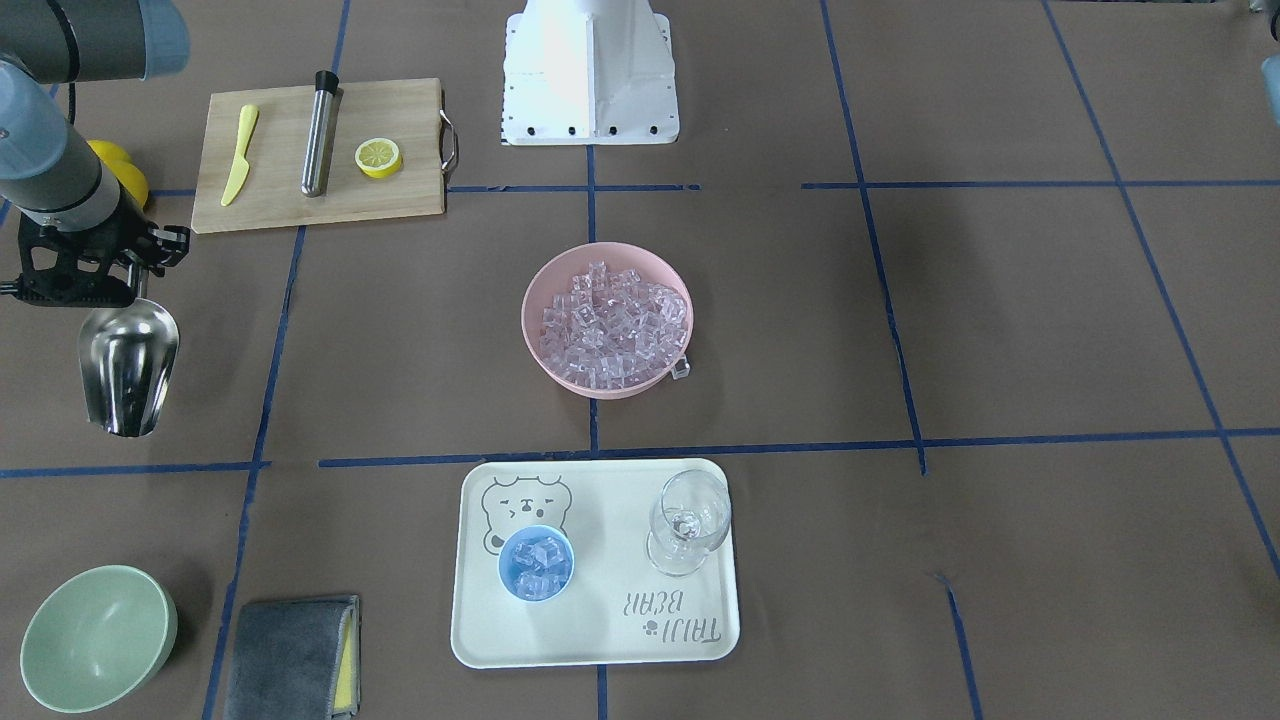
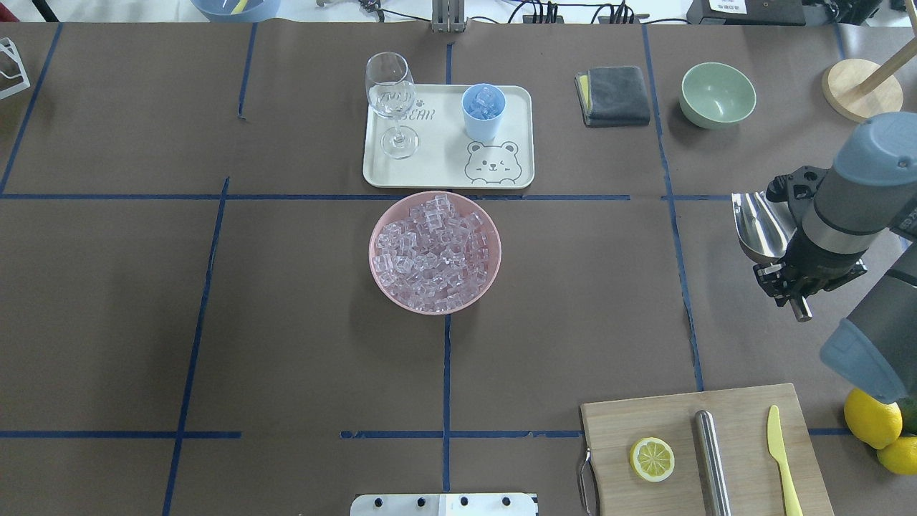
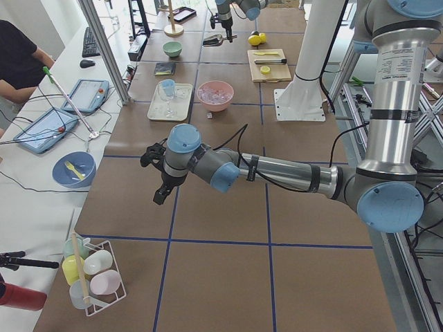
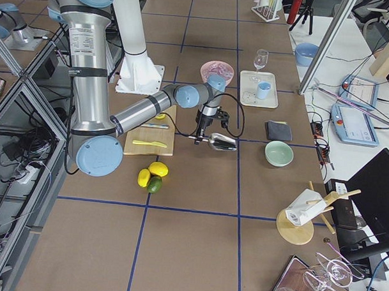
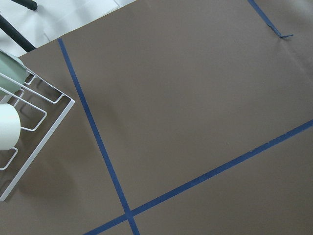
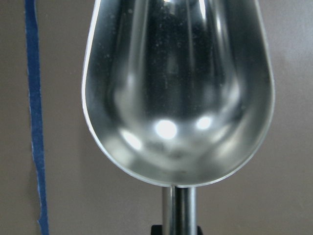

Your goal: Put ice in cup with scoop

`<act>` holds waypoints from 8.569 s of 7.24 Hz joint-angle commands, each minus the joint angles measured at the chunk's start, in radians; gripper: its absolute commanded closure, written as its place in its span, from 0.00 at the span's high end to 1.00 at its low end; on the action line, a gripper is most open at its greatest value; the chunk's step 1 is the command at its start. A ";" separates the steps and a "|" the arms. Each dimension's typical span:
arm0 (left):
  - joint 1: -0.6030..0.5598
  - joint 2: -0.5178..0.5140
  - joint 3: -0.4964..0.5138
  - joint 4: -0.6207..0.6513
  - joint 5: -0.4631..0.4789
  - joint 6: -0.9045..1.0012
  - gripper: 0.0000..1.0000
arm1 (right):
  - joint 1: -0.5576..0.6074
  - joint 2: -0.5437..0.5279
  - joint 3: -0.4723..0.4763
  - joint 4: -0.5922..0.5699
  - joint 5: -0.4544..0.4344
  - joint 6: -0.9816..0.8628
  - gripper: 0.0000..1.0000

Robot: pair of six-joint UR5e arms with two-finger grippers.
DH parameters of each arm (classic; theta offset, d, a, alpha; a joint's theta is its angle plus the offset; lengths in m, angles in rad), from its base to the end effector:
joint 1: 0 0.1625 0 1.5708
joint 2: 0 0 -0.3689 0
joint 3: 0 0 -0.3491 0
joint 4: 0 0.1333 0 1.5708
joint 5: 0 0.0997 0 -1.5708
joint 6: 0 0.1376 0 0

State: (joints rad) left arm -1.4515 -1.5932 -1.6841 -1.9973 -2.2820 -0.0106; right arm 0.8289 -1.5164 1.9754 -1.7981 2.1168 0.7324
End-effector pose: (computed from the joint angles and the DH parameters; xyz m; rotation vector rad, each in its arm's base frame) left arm 0.0156 -0.4957 0.5191 0.4931 0.7272 0.3015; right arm -0.2632 -0.3787 0.4677 -0.1981 -0.5543 -0.0725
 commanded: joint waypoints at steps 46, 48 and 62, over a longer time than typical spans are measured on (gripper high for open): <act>-0.150 0.082 0.044 0.319 -0.126 0.060 1.00 | 0.869 -0.100 -0.377 0.177 0.316 -0.800 1.00; -0.150 0.082 0.044 0.319 -0.125 0.060 1.00 | 0.869 -0.100 -0.377 0.177 0.310 -0.800 1.00; -0.148 0.081 0.052 0.319 -0.125 0.060 1.00 | 0.869 -0.097 -0.375 0.177 0.310 -0.800 1.00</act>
State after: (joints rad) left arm -1.6000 -1.5124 -1.6323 -1.6782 -2.4068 0.0496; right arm 1.6981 -1.6138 1.5999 -1.6214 2.4268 -0.0675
